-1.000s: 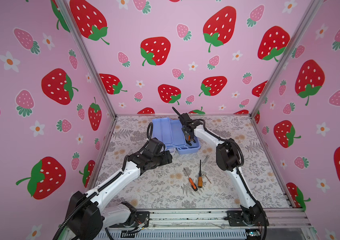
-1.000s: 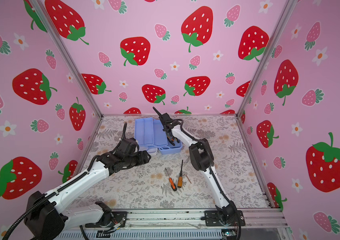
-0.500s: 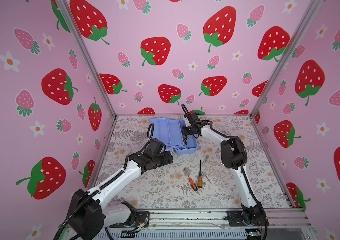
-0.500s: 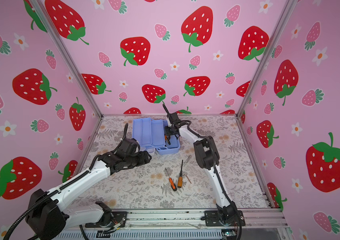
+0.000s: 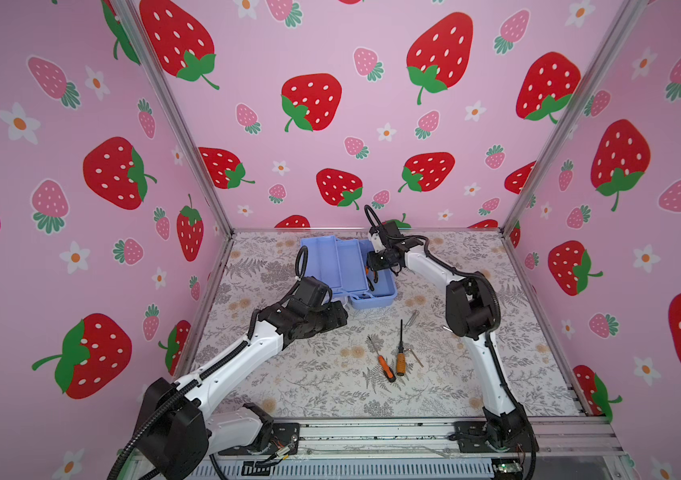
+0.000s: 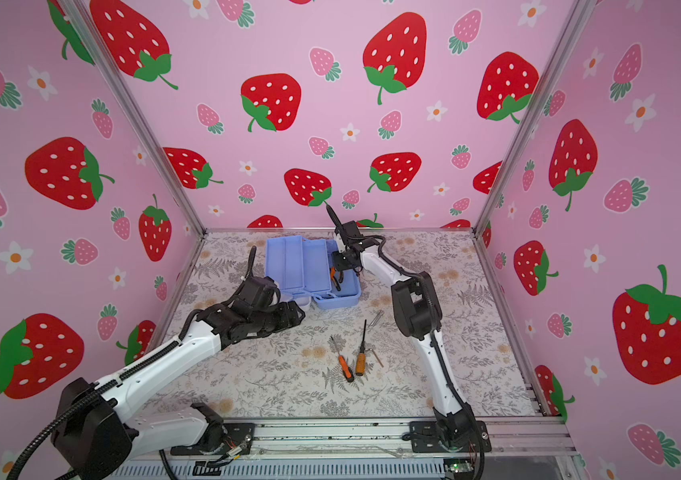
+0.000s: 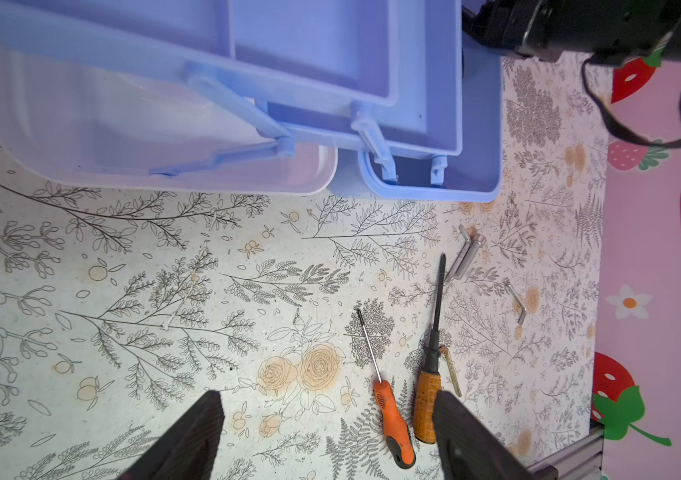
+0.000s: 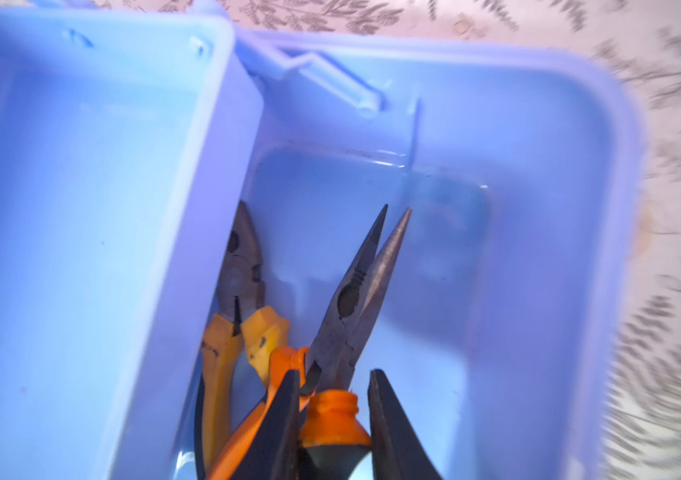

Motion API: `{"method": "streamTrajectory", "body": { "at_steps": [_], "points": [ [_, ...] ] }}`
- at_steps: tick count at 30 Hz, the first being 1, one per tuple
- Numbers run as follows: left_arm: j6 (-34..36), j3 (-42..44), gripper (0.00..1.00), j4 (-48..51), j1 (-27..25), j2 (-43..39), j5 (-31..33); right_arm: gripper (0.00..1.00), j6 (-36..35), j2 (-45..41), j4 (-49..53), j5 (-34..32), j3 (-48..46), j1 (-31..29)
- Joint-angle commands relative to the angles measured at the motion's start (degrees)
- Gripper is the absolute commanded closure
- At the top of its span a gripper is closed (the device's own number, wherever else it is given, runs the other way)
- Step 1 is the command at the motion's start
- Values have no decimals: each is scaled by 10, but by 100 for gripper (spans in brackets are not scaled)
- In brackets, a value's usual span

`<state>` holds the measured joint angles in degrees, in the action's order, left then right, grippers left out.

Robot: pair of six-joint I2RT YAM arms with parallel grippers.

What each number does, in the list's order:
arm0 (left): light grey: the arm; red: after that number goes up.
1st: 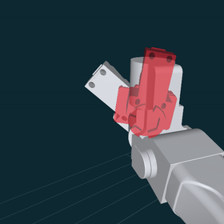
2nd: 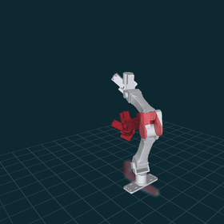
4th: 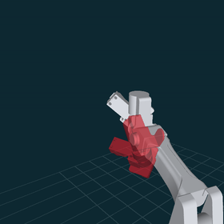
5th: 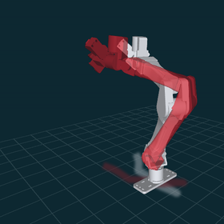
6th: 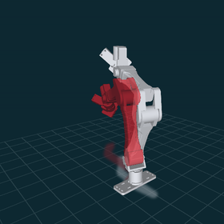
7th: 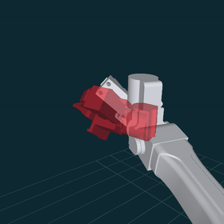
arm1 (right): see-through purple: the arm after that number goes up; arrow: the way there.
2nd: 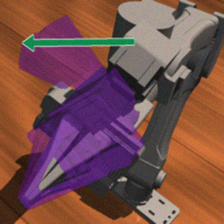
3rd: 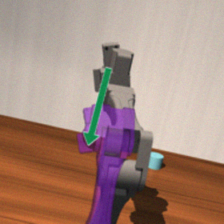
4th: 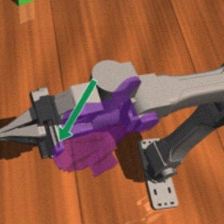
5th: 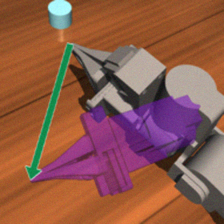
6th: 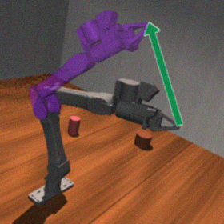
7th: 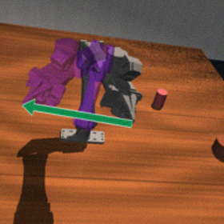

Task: Pack the tool kit
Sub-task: 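Lower orange pliers beside yellow-black pliers and open right gripper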

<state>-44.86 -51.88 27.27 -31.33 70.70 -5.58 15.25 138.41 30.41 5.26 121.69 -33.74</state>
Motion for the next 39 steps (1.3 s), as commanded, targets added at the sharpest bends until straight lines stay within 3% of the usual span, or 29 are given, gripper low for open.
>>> {"method": "streamTrajectory", "body": {
  "at_steps": [1, 13, 20, 26, 34, 39],
  "points": [
    [-4, 4, 18, -3, 2, 5, -6, 100, -48, -44, 49, -86, 25, 3],
    [-2, -5, 18, 1, 2, 12, -10, 100, -90, -64, 51, -201, 46, -10],
    [-5, -4, 18, -4, 2, 21, -14, 100, -161, -53, 24, -339, 45, -57],
    [-6, 0, 18, -6, 2, 25, -14, 100, -211, -34, -34, -407, 13, -103],
    [-3, 4, 18, -2, 2, 25, -9, 100, -199, 20, -23, -374, 40, -113],
    [-2, 4, 18, -2, 2, 31, -7, 100, -173, 28, -23, -304, 41, -103]
  ]
}}
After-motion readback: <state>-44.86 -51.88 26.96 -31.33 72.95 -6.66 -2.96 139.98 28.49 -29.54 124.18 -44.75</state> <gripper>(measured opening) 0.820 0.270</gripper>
